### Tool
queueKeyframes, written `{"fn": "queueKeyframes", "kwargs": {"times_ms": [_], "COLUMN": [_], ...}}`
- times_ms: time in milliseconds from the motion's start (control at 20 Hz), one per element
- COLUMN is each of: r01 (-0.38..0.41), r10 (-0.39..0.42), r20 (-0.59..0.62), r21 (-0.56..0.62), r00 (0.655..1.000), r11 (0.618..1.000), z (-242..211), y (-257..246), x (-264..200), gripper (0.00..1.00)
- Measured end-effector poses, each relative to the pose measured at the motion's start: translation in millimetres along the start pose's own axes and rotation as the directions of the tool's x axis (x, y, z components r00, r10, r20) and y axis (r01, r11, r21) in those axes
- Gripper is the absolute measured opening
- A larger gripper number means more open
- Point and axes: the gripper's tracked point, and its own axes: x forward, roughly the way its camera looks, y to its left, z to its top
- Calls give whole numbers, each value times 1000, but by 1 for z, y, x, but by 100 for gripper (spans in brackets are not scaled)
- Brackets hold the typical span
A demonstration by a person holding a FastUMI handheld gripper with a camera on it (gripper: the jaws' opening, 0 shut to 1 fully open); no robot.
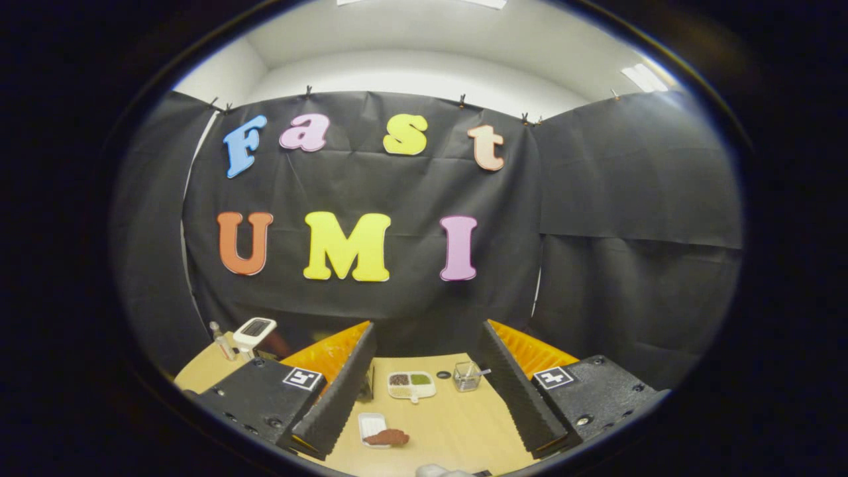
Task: Open the toaster oven, put the food inside, and close the toaster oven door.
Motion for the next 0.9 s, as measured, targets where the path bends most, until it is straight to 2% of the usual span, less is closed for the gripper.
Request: {"fn": "queueKeyframes", "kwargs": {"times_ms": [450,900], "r01": [-18,-101], "r10": [18,101], "r20": [-3,13], "r21": [8,3], "r00": [1000,995], "r11": [1000,995], "z": [-5,-36], "y": [20,109], "x": [17,71], "gripper": [100,100]}}
